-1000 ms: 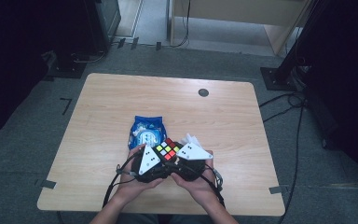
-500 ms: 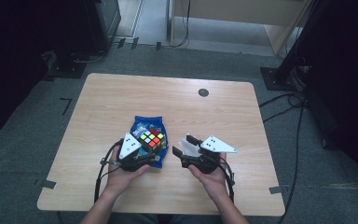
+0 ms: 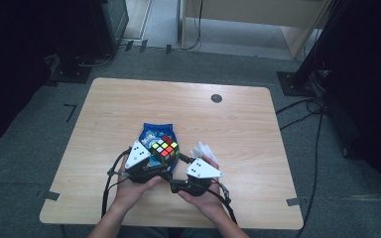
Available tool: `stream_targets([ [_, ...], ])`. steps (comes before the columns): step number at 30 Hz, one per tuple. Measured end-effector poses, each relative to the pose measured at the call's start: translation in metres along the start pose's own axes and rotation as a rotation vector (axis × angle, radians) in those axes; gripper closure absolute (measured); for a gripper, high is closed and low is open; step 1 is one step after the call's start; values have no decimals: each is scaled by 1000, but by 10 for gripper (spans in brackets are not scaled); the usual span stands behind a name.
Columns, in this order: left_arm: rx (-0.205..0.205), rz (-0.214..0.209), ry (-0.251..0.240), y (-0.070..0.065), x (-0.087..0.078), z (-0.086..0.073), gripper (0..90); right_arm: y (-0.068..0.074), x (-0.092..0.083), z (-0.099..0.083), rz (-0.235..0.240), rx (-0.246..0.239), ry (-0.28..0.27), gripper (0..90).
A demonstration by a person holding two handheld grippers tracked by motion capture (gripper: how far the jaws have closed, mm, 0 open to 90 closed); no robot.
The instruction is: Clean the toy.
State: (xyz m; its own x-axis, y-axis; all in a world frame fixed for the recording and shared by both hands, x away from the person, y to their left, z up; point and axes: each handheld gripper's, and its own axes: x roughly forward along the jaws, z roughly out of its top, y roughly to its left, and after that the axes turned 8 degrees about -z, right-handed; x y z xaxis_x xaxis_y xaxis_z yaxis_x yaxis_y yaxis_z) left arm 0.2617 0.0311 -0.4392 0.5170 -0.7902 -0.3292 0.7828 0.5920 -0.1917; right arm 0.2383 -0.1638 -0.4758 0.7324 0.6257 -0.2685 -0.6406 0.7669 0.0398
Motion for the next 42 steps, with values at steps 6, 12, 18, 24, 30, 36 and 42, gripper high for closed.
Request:
stream_targets([
  [6, -11, -26, 4, -4, 3, 0, 339, 1, -1, 1, -69, 6, -68, 254],
  [12, -11, -39, 7, -6, 4, 0, 339, 0, -3, 0, -75, 7, -90, 341],
  [18, -21, -71, 17, -5, 5, 0, 329, -1, -6, 1, -61, 8, -68, 345],
  [24, -55, -87, 6, -2, 3, 3, 325, -1, -7, 1, -61, -19, -47, 346],
  [30, -51, -65, 23, -3, 1, 4, 337, 3, -5, 0, -64, -38, -42, 343],
  [36, -41, -77, 34, -6, 4, 3, 339, 4, -4, 0, -69, -21, -52, 335],
  [42, -61, -117, 11, -4, 3, 3, 331, 3, -7, 2, -78, -26, -46, 347],
])
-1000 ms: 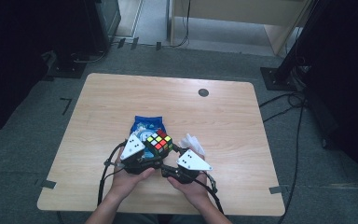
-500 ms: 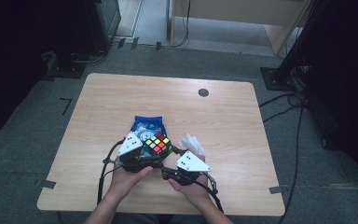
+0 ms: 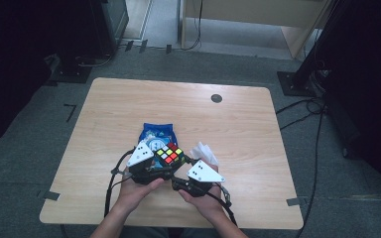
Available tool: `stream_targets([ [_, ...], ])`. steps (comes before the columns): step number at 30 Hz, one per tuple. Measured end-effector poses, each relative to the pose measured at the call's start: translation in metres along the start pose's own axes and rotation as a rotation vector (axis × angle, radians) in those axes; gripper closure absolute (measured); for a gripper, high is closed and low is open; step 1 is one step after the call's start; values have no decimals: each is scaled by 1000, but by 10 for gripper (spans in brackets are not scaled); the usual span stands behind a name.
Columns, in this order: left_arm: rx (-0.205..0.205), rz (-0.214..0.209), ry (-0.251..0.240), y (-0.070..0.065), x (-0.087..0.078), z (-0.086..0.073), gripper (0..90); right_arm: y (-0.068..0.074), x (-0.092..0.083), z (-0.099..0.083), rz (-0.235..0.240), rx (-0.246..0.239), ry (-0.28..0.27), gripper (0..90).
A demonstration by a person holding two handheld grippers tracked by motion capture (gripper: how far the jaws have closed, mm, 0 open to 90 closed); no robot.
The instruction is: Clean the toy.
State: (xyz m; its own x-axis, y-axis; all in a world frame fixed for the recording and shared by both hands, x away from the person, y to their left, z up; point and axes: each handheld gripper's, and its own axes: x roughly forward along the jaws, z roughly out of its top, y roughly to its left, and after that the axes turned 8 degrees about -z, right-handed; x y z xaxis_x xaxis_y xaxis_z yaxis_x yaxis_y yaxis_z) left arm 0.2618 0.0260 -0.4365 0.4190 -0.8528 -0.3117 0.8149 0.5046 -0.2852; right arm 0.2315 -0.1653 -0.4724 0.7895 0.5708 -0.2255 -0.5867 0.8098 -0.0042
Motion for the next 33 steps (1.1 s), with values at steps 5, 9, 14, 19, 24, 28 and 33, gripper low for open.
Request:
stream_targets([
  [5, -4, -45, -29, 4, -9, 4, 225, -8, -2, 2, 20, 10, 36, 348],
  [9, 21, -64, -47, 10, -19, 6, 188, -24, -5, 5, 25, 39, 68, 349],
  [14, 94, -12, -5, 19, -20, -1, 163, -50, -8, 11, 53, 87, 105, 348],
  [19, 187, 48, 50, 21, -13, -10, 160, -67, -13, 19, 104, 130, 133, 348],
  [24, 312, 97, 118, 14, -2, -20, 160, -67, -13, 24, 161, 143, 171, 347],
  [28, 388, 134, 127, 10, 2, -23, 173, -66, -11, 27, 192, 172, 202, 347],
  [33, 445, 153, 132, 7, 4, -26, 191, -63, -7, 25, 225, 197, 244, 347],
])
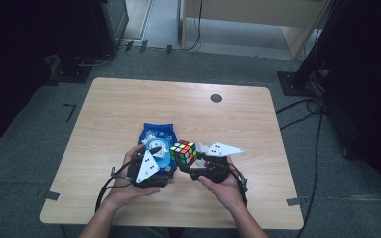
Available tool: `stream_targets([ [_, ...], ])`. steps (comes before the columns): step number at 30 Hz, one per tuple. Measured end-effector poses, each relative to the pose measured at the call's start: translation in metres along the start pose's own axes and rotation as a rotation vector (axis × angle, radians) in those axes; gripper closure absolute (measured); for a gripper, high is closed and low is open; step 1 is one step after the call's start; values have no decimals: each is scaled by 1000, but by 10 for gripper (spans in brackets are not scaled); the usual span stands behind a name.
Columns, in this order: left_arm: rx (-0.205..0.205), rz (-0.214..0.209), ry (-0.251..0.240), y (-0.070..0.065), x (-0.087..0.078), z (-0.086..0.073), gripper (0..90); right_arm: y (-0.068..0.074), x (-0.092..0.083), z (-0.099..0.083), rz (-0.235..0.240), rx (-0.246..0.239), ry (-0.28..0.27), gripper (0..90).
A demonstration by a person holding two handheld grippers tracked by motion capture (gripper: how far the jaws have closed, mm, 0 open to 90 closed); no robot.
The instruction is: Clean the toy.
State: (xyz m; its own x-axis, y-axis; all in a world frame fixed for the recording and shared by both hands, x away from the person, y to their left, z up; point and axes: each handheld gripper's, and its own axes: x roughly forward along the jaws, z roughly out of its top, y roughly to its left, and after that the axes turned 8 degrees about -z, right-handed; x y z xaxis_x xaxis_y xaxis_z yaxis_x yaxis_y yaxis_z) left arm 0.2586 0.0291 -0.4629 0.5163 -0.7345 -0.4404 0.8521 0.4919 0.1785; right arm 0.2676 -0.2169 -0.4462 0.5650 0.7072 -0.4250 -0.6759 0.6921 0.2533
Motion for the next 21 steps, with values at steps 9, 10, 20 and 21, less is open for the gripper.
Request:
stream_targets([
  [9, 66, 50, -22, -4, 2, -1, 180, 5, 5, 0, 43, 12, 38, 347],
  [10, 84, 60, -27, -6, 3, -1, 180, 4, 5, 0, 49, 17, 38, 347],
  [20, 199, 78, -29, -18, 8, -2, 187, 5, 7, 3, 88, 59, 107, 346],
  [21, 206, 76, -28, -19, 8, -2, 192, 5, 8, 4, 89, 69, 120, 346],
])
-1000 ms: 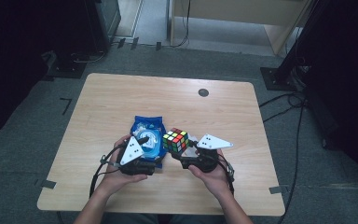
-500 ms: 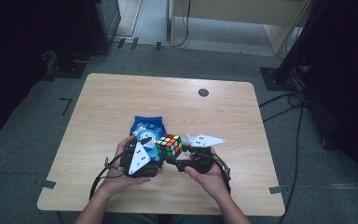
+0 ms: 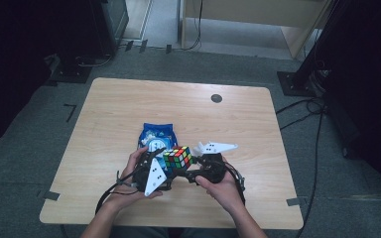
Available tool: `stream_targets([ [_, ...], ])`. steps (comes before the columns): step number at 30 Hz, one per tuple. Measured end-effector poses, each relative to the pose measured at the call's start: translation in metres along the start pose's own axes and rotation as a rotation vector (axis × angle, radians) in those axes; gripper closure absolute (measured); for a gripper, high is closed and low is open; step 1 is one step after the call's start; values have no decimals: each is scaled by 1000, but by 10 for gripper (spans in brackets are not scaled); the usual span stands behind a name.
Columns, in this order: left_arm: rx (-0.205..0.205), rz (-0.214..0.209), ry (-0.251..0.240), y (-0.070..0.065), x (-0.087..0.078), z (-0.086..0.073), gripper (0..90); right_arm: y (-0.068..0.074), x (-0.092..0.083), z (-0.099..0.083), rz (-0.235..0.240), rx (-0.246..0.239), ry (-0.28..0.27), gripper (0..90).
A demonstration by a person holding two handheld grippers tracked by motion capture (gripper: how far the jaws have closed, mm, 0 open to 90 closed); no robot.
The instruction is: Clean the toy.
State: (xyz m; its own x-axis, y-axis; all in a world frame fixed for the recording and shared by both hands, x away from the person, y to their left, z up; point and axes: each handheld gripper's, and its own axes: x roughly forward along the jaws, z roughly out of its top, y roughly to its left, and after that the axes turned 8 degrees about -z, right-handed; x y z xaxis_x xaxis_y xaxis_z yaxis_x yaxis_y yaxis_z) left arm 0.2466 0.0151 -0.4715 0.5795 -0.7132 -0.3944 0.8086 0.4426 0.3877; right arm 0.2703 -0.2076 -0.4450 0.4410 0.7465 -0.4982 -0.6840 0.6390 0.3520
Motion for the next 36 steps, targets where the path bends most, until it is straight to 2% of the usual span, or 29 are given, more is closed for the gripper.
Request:
stream_targets([
  [5, 13, 4, -2, -4, 1, 1, 276, 0, 4, -1, -8, 11, 29, 346],
  [8, 22, 5, 7, -7, 3, 0, 272, -2, 6, -1, -8, 55, 54, 346],
  [12, 60, 14, 13, -12, 6, 1, 254, -1, 9, 0, -13, 70, 111, 346],
  [14, 59, 16, 13, -12, 5, 1, 264, 1, 10, 0, -16, 79, 116, 345],
  [16, 54, 0, 14, -10, 4, 0, 288, -1, 9, 1, -13, 91, 107, 344],
  [19, 30, -17, -7, -12, 4, -1, 338, -5, 4, 3, 2, 128, 62, 340],
  [23, 31, -28, -5, -13, 6, 1, 339, -8, 3, 2, 15, 158, 48, 328],
  [27, 37, -54, 2, -16, 7, 0, 340, -11, -1, 4, 26, 194, -5, 296],
  [29, 29, -65, -7, -17, 8, 1, 340, -12, -3, 4, 23, 211, -29, 329],
  [32, 9, -80, -18, -16, 7, 2, 340, -11, -4, 3, 11, 211, -39, 343],
  [36, -12, -77, -19, -16, 7, 2, 336, -9, -4, 2, -7, 203, -58, 348],
])
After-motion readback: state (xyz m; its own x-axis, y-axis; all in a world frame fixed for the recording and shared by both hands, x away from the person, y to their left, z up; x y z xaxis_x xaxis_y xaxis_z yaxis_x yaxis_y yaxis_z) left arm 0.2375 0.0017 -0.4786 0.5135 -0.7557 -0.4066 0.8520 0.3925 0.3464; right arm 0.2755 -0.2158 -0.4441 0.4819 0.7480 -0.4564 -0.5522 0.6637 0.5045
